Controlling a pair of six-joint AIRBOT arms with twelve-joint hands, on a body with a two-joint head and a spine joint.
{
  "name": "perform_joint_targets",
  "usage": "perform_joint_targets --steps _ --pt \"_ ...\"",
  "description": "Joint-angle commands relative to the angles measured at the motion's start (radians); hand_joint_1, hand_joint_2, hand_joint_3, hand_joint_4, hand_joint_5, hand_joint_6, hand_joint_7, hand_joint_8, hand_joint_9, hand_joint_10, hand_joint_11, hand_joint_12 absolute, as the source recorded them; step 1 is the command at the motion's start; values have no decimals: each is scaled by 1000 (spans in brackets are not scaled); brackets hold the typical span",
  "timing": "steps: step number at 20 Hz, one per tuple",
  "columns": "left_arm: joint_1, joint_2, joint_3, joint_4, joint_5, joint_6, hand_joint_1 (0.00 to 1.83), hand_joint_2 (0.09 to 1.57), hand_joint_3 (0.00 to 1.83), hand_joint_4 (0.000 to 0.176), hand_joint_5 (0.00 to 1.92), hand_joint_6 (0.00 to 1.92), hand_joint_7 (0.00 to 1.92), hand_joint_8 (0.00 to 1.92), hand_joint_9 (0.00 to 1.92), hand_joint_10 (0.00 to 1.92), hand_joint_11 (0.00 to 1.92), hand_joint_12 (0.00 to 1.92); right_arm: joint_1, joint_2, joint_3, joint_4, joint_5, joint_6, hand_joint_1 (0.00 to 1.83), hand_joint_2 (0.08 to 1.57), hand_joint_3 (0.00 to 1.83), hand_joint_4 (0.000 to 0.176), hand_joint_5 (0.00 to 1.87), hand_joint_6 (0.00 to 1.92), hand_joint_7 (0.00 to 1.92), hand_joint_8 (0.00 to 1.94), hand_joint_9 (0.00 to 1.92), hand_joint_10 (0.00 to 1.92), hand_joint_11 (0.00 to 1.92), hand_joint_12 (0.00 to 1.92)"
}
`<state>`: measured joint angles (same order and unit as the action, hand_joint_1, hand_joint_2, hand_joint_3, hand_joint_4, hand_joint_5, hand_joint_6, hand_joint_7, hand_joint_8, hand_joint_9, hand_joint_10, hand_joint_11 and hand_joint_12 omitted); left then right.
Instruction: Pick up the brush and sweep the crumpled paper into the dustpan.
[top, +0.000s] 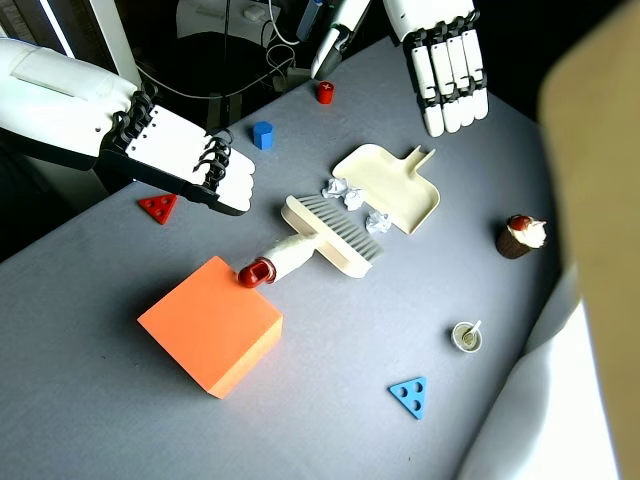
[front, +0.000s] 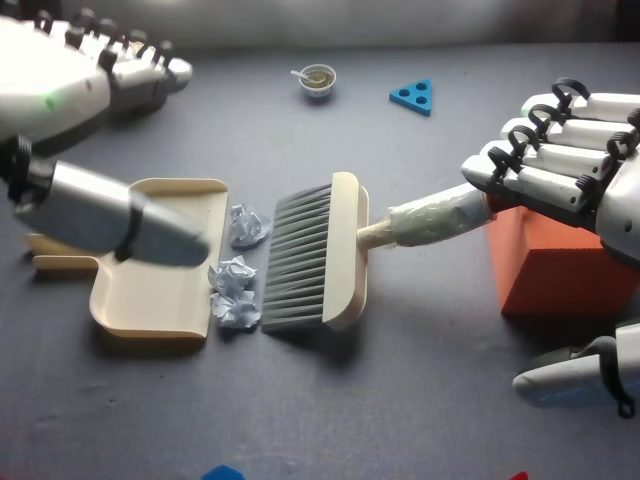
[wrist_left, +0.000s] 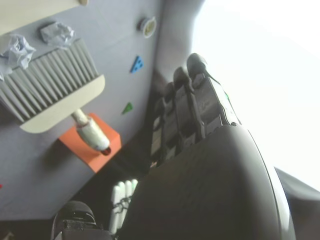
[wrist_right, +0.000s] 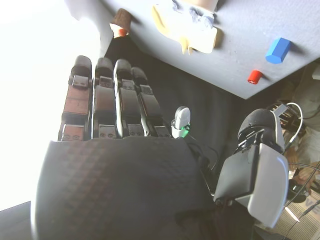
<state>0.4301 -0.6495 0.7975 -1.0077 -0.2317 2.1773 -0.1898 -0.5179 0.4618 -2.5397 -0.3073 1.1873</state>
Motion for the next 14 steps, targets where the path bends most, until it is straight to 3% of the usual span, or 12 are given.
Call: perform_joint_targets --steps 1,3,5,7,9,10,14 --pt "2 8 7 45 -76 -30 233 735 0 0 94 0 161 0 190 0 226 35 15 9 -4 -19 -95 5 0 891 9 0 80 8 148 14 162 15 136 34" --pt "48 8 10 118 -125 -126 286 726 0 0 101 4 160 1 196 4 236 37 2 9 -15 -28 -103 4 0 894 8 0 88 9 146 11 156 10 129 29" --pt "115 6 10 174 -198 -226 303 733 0 0 116 7 196 12 235 15 251 41 -76 8 -51 -110 -278 4 0 892 5 0 110 15 166 15 175 14 151 35" --pt "180 3 6 197 -269 -289 382 797 19 4 119 6 190 6 239 12 255 41 -89 14 -80 -110 -294 4 0 886 1 0 116 14 169 12 171 9 145 30" --pt "216 2 5 190 -301 -311 483 849 11 45 155 8 208 5 245 5 263 43 -88 11 -92 -110 -294 4 0 899 6 0 129 16 159 6 159 3 133 23" --pt "237 -5 6 176 -326 -312 514 879 21 77 176 14 215 7 253 7 261 42 -88 10 -96 -110 -294 4 0 899 6 0 143 20 173 11 170 7 141 26" --pt "266 -52 39 172 -337 -333 705 916 2 143 388 8 252 0 237 0 265 61 -92 10 -92 -110 -289 4 0 912 4 0 190 6 221 8 211 8 170 24"
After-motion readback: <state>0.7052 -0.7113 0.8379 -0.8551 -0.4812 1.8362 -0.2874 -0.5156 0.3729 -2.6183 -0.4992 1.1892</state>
